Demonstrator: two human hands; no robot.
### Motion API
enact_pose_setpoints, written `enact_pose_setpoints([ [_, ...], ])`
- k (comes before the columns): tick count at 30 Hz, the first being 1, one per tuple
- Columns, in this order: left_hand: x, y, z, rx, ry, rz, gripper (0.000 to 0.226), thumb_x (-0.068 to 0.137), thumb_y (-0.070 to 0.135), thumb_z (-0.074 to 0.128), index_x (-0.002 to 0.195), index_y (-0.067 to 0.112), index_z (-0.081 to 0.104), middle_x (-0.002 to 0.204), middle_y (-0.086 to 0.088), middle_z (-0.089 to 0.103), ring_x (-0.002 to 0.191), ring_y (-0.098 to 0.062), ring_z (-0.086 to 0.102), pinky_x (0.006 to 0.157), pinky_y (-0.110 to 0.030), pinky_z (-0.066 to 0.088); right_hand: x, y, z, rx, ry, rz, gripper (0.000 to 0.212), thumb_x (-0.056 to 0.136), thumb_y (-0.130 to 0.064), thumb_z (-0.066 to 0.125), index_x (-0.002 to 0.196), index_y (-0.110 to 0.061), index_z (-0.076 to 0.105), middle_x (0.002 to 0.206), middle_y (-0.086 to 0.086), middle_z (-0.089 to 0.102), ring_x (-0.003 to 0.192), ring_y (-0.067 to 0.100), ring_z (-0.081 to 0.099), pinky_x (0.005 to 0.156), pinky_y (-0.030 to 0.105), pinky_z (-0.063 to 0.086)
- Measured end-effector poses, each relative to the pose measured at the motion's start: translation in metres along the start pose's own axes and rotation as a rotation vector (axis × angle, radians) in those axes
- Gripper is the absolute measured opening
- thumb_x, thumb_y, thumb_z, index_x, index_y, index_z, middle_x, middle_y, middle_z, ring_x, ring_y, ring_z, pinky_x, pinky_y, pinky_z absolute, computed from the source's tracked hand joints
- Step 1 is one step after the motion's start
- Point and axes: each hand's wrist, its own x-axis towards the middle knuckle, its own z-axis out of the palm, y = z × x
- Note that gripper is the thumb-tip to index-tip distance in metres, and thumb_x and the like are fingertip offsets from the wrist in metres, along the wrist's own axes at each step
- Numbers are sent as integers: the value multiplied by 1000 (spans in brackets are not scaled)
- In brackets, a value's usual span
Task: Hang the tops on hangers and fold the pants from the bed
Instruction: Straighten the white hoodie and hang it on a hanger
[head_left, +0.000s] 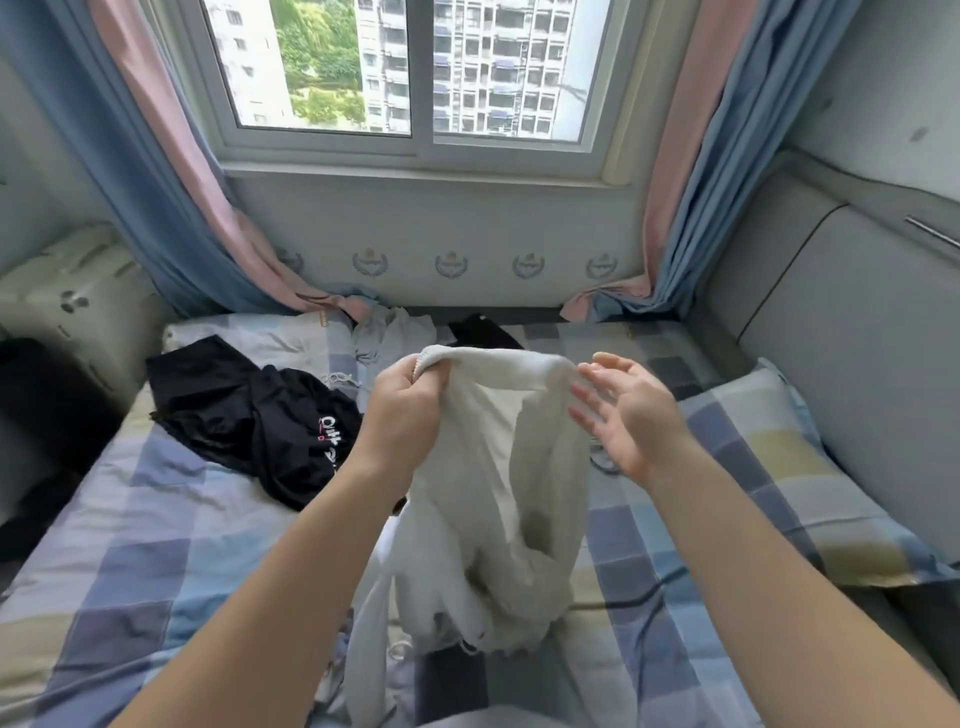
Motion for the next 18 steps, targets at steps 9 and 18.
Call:
enact_pose_setpoints([
  [9,-25,-10,90,-166,-168,-235,28,103,17,48,99,-5,65,92,-26,62,83,-32,57,69,-36,45,-36,58,-80,-275,-289,-73,40,85,-25,68,123,-16,57,117,3,72,106,17,69,81,25,54],
  [18,-39,1,131,-303,-283,-231,35,103,15,46,115,-17,53,101,-26,54,92,-38,52,79,-44,44,-16,98,-135,-790,-319,-28,5,91,-32,68,89,-37,69,85,-14,73,79,-1,64,67,18,49],
])
